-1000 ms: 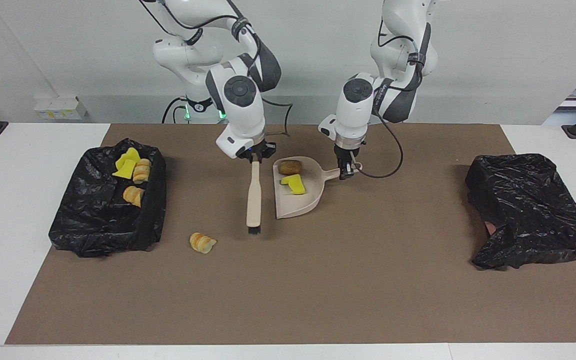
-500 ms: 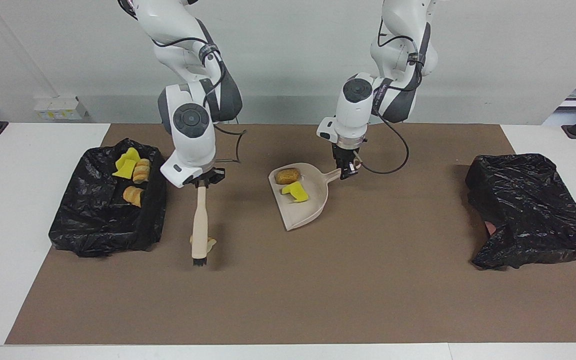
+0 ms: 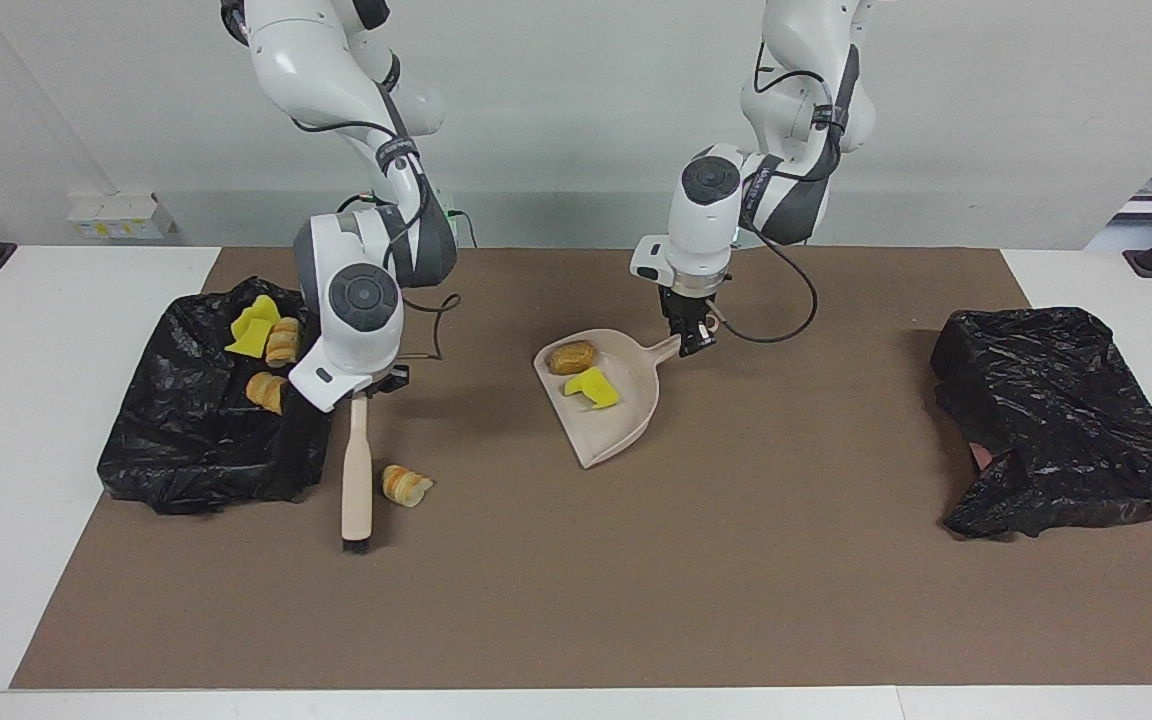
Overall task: Sweep and dump trash in bin
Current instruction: 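Sweep the pieces into the dustpan held by the left gripper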
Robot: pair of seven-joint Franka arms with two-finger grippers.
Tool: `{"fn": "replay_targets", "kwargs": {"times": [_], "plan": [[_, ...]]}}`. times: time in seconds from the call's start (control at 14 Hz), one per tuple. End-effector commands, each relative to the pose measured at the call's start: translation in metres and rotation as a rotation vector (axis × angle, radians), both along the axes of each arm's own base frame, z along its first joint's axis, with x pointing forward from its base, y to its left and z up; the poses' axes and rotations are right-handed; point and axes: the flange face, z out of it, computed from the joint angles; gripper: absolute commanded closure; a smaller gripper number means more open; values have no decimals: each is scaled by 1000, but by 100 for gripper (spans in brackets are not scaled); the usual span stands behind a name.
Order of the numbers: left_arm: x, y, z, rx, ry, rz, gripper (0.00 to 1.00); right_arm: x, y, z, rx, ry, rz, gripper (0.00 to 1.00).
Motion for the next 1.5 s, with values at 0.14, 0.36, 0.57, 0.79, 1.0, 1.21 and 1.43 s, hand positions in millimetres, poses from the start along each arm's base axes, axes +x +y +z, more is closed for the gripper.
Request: {"fn": "replay_targets", "kwargs": {"times": [0.14,0.36,0.57,0.79,1.0,1.21,1.43], "plan": [[-11,7,3,68,6,-27,100,-52,85,-2,153,116,99,100],[-13,7,3,65,3,-30,100,-90,141,1,232,161,137,100],[-14,-4,-8,55,-11,-51,100,-122,182,6,281,182,174,100],[-9,-7,-6,27,-45,-60,100,-140,212,17,287,184,134,100],[6,7,-8,27,-37,-108,100,-139,208,38,307,169,73,100],[42,28,-2,20,-48,-127,100,-144,194,68,273,149,-23,100],[69,69,16,6,-53,-156,100,-163,198,89,214,129,-162,100]]}}
